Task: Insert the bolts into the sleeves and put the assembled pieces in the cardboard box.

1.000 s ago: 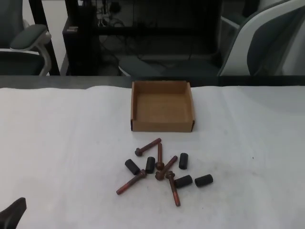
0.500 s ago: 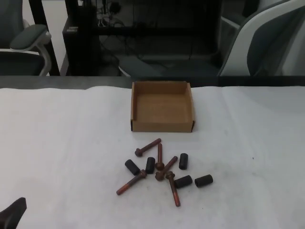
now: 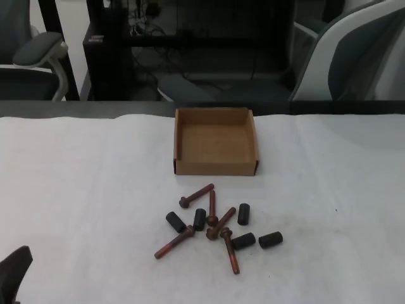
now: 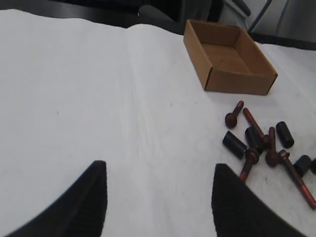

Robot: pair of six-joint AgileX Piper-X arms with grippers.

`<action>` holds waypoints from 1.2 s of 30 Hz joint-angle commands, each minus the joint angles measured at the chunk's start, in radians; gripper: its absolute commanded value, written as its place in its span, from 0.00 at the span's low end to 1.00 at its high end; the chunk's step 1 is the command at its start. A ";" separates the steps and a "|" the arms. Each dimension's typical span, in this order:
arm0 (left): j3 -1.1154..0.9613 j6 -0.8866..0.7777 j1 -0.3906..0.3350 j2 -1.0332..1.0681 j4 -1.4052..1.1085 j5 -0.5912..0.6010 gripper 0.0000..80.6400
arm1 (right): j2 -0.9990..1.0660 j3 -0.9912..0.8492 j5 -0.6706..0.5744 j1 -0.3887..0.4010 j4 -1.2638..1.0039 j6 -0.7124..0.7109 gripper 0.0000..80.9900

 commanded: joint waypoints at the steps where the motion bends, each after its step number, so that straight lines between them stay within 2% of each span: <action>1: -0.011 -0.009 -0.005 -0.001 -0.048 0.003 0.77 | 0.001 -0.013 -0.010 0.000 0.011 -0.001 0.86; 4: -0.011 -0.033 -0.005 -0.001 -0.059 0.013 0.77 | 0.001 -0.013 -0.010 0.000 0.014 -0.001 0.86; 7: -0.011 -0.133 -0.005 -0.001 -0.079 0.032 0.77 | 0.001 -0.013 -0.019 0.000 0.013 -0.001 0.86; 16: -0.011 -0.211 -0.005 -0.001 -0.106 0.039 0.77 | 0.001 -0.020 -0.149 0.000 0.016 -0.001 0.86; 21: -0.011 -0.247 -0.005 -0.001 -0.177 0.121 0.77 | 0.044 -0.102 -0.162 0.000 0.113 -0.032 0.86; 25: -0.011 -0.247 -0.005 -0.001 -0.158 0.145 0.77 | 0.153 -0.236 -0.165 0.000 0.267 -0.131 0.86; 36: -0.078 -0.238 -0.005 -0.001 -0.145 0.145 0.77 | 0.627 -0.556 -0.288 0.019 0.488 -0.139 0.86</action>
